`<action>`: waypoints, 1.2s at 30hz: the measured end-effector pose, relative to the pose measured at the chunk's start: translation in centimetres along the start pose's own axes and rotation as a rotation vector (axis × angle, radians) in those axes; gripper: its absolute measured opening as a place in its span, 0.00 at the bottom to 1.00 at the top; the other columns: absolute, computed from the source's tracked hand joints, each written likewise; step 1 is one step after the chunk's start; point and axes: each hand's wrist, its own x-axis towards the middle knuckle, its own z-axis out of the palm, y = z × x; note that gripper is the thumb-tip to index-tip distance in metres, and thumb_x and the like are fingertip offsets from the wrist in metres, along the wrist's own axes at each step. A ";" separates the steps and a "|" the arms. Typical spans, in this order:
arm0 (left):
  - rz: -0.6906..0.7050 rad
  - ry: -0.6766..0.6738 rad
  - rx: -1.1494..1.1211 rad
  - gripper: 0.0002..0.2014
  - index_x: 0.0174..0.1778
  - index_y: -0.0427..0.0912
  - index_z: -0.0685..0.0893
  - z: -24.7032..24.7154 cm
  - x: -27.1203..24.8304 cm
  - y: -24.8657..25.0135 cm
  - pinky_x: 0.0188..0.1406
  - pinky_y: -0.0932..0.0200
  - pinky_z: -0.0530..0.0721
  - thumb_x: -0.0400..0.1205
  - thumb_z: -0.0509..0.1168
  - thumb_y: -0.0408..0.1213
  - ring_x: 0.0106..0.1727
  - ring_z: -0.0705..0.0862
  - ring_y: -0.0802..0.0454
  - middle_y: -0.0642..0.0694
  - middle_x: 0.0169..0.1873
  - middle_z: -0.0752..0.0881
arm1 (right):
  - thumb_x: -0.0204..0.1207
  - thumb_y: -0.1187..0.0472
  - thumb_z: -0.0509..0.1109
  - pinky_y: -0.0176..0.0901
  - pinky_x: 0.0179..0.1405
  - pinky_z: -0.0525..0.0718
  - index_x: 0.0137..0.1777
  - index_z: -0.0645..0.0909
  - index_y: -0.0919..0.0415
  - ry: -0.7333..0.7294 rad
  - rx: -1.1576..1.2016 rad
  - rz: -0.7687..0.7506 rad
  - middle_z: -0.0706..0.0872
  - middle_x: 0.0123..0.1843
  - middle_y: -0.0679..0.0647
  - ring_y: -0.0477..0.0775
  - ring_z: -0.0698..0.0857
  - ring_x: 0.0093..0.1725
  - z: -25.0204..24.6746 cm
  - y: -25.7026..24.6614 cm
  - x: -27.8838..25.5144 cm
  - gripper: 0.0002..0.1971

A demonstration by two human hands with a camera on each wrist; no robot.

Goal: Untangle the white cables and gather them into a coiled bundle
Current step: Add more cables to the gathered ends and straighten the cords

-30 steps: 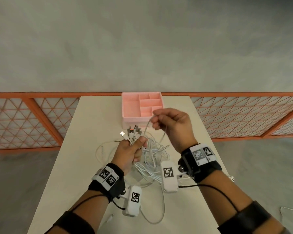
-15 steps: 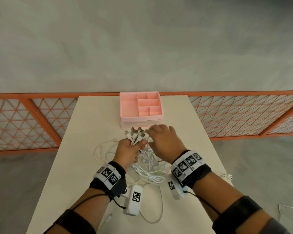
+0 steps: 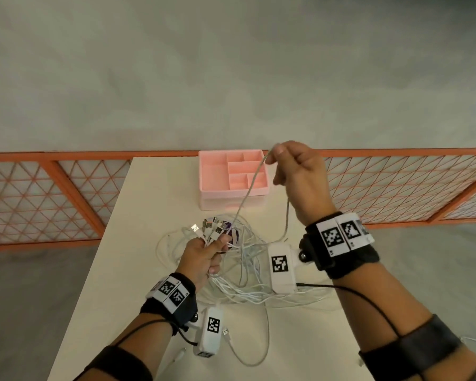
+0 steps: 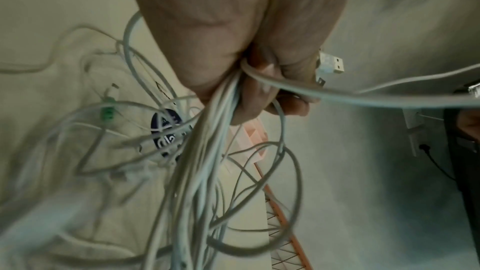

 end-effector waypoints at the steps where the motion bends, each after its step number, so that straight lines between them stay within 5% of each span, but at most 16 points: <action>1: -0.006 0.007 0.008 0.10 0.46 0.31 0.88 -0.2 0.0 -0.2 0.17 0.67 0.62 0.83 0.70 0.37 0.18 0.61 0.59 0.44 0.35 0.83 | 0.84 0.60 0.64 0.38 0.29 0.73 0.36 0.84 0.60 0.039 0.028 -0.019 0.77 0.22 0.45 0.52 0.74 0.25 -0.4 -0.4 0.4 0.15; 4: -0.014 0.040 0.009 0.11 0.48 0.30 0.87 -0.5 0.0 -0.5 0.17 0.66 0.62 0.83 0.70 0.37 0.18 0.62 0.59 0.45 0.36 0.86 | 0.84 0.60 0.63 0.38 0.27 0.73 0.37 0.84 0.68 0.151 0.037 0.018 0.76 0.21 0.46 0.53 0.72 0.25 -1.5 0.3 1.2 0.16; 7: -0.003 0.093 0.002 0.12 0.52 0.27 0.85 -0.7 0.2 -0.5 0.16 0.67 0.62 0.83 0.70 0.35 0.18 0.62 0.59 0.44 0.34 0.84 | 0.80 0.60 0.63 0.42 0.33 0.75 0.37 0.87 0.61 0.148 -0.223 0.153 0.79 0.23 0.42 0.51 0.76 0.27 -2.6 2.7 1.4 0.14; 9: 0.011 0.095 0.023 0.10 0.50 0.28 0.84 -0.7 0.3 -0.4 0.16 0.67 0.61 0.84 0.70 0.34 0.17 0.62 0.59 0.44 0.33 0.83 | 0.79 0.63 0.61 0.44 0.35 0.75 0.46 0.88 0.63 0.011 -0.521 0.259 0.86 0.34 0.53 0.56 0.82 0.33 -3.2 4.7 1.1 0.13; 11: 0.025 0.079 0.058 0.09 0.45 0.30 0.84 -0.5 0.3 -0.3 0.17 0.67 0.61 0.83 0.70 0.35 0.18 0.62 0.59 0.44 0.32 0.83 | 0.79 0.68 0.60 0.51 0.47 0.81 0.58 0.83 0.68 -0.122 -0.827 0.327 0.85 0.54 0.66 0.68 0.85 0.53 -3.1 6.6 0.3 0.13; 14: 0.049 0.036 0.107 0.10 0.40 0.35 0.82 0.0 0.2 0.1 0.19 0.65 0.59 0.81 0.73 0.36 0.19 0.62 0.57 0.46 0.29 0.83 | 0.79 0.59 0.65 0.65 0.68 0.77 0.81 0.60 0.63 -0.262 -1.180 0.278 0.66 0.78 0.64 0.70 0.69 0.76 -1.8 7.8 -2.0 0.31; 17: 0.077 0.009 0.149 0.12 0.35 0.35 0.81 0.9 0.2 0.7 0.20 0.64 0.58 0.81 0.74 0.35 0.19 0.61 0.55 0.45 0.26 0.81 | 0.79 0.50 0.68 0.70 0.82 0.59 0.87 0.48 0.56 -0.430 -1.250 -0.008 0.52 0.88 0.57 0.66 0.51 0.86 -0.2 8.3 -3.9 0.42; 19: 0.092 -0.010 0.152 0.11 0.40 0.33 0.81 1.4 0.3 1.0 0.20 0.65 0.59 0.80 0.74 0.35 0.19 0.61 0.55 0.45 0.26 0.82 | 0.83 0.48 0.64 0.69 0.82 0.57 0.82 0.63 0.55 -0.629 -1.168 -0.079 0.67 0.83 0.56 0.60 0.61 0.84 1.0 8.7 -4.6 0.30; 21: 0.098 -0.013 0.123 0.11 0.49 0.30 0.82 1.6 0.4 1.3 0.19 0.65 0.59 0.81 0.73 0.35 0.19 0.61 0.55 0.43 0.28 0.82 | 0.86 0.50 0.59 0.60 0.72 0.73 0.61 0.82 0.57 -0.771 -1.031 -0.011 0.87 0.61 0.57 0.60 0.83 0.65 1.9 9.1 -5.0 0.15; 22: 0.098 -0.014 0.110 0.13 0.51 0.26 0.83 1.5 0.5 1.4 0.19 0.65 0.59 0.81 0.73 0.35 0.19 0.61 0.56 0.42 0.29 0.82 | 0.87 0.51 0.60 0.56 0.60 0.80 0.52 0.83 0.58 -0.770 -0.934 0.032 0.89 0.50 0.57 0.60 0.86 0.53 2.0 9.2 -5.2 0.14; 27: 0.090 -0.052 0.035 0.14 0.51 0.27 0.87 0.9 0.2 1.6 0.18 0.65 0.60 0.82 0.71 0.38 0.19 0.62 0.57 0.44 0.34 0.84 | 0.85 0.54 0.64 0.36 0.31 0.74 0.40 0.84 0.58 -0.605 -0.589 0.095 0.80 0.28 0.44 0.41 0.76 0.27 1.8 7.4 -4.0 0.14; 32: 0.068 -0.054 -0.004 0.09 0.46 0.34 0.89 0.1 0.4 1.2 0.17 0.66 0.60 0.84 0.69 0.38 0.20 0.61 0.58 0.47 0.34 0.85 | 0.83 0.57 0.65 0.50 0.32 0.77 0.34 0.82 0.56 -0.231 -0.194 0.121 0.81 0.29 0.61 0.54 0.76 0.29 1.1 4.0 -1.1 0.15; 36: 0.040 -0.037 0.029 0.09 0.45 0.35 0.89 -0.7 0.6 0.1 0.17 0.66 0.61 0.84 0.68 0.38 0.19 0.62 0.59 0.46 0.35 0.86 | 0.84 0.61 0.64 0.45 0.35 0.75 0.34 0.82 0.60 -0.077 -0.085 0.085 0.76 0.20 0.43 0.51 0.74 0.25 -0.1 2.0 0.9 0.16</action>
